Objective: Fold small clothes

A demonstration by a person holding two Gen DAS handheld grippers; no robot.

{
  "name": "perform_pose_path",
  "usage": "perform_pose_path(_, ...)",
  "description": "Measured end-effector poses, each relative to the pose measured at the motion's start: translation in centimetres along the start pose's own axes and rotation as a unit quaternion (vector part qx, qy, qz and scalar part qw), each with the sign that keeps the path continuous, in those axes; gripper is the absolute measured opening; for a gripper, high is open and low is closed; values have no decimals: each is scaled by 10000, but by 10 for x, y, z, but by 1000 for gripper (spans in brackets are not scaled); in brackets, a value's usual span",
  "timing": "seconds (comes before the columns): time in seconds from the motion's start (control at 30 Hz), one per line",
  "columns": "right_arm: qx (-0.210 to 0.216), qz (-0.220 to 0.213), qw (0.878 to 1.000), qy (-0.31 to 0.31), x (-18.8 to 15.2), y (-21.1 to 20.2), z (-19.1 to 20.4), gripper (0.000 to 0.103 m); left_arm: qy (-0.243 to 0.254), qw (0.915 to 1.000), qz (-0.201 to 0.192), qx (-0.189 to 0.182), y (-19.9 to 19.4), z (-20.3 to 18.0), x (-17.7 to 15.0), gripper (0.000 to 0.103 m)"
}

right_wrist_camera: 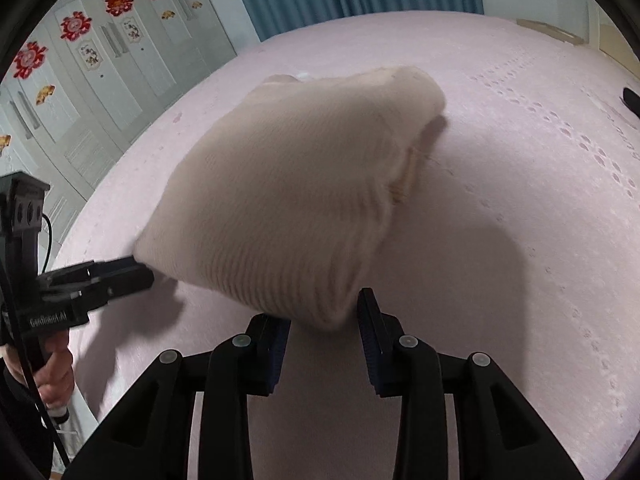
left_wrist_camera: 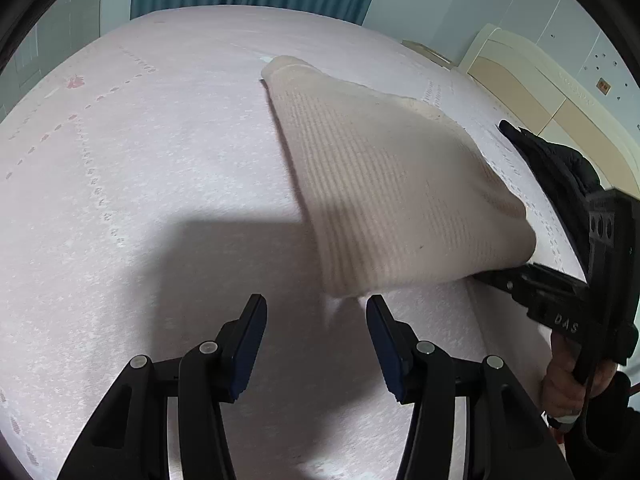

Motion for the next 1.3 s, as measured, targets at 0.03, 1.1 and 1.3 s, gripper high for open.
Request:
perform_pose_path(0.03,-16,-48,10000,8,2,1,1,38,-25,10000,1,-21,-1,2,-1,50)
perform_pose_path(1.1,-182,-198,9996,11,0,-34,-34,11,-373,9984,-208,-374,-12,-1,21,50)
perform_pose_path(1.3,-106,-532,9982,-270,1,-84,-38,34,-450,9969,-198,-617,-5,-23,34,50)
Point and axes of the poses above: each gripper's, at about its wrist camera, not at the fingertips, and y roughly the way its jaws point, z to its left, x to its top, the point moved 7 cm from there along y, roughly the way its jaws point, and after that the axes turned 6 degrees about x, right-handed, at the moved point
